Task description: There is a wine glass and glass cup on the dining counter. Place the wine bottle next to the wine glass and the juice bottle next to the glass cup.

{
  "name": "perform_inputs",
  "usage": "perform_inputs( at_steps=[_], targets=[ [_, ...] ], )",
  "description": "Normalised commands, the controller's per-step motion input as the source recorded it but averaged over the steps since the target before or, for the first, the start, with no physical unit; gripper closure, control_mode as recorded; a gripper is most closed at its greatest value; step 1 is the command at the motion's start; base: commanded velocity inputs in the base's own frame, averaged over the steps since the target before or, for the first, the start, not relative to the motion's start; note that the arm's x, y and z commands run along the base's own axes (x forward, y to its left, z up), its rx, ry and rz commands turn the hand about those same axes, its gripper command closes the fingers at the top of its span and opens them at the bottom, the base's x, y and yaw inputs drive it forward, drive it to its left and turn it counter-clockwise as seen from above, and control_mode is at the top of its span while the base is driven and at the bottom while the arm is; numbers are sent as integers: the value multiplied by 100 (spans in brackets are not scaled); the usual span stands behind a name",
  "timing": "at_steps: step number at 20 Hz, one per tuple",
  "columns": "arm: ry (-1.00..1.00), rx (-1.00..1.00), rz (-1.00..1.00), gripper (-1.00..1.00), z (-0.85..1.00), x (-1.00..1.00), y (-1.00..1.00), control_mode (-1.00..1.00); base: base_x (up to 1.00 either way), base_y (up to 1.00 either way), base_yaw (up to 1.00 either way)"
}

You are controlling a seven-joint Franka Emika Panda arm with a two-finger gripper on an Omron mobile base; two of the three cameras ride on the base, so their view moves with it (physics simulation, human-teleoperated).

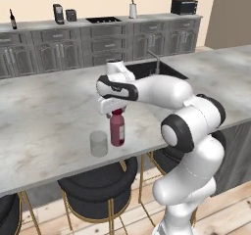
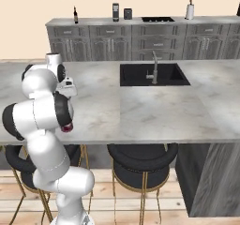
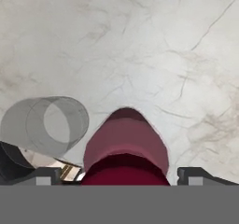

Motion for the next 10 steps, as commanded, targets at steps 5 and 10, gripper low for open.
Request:
perform_inputs(
  at_steps=[5, 10],
  targets=[
    [-7, 0, 0, -100, 10, -8, 0, -100, 0, 0, 0],
    [-9, 0, 0, -100, 20, -16, -3, -100, 0, 0, 0]
  ],
)
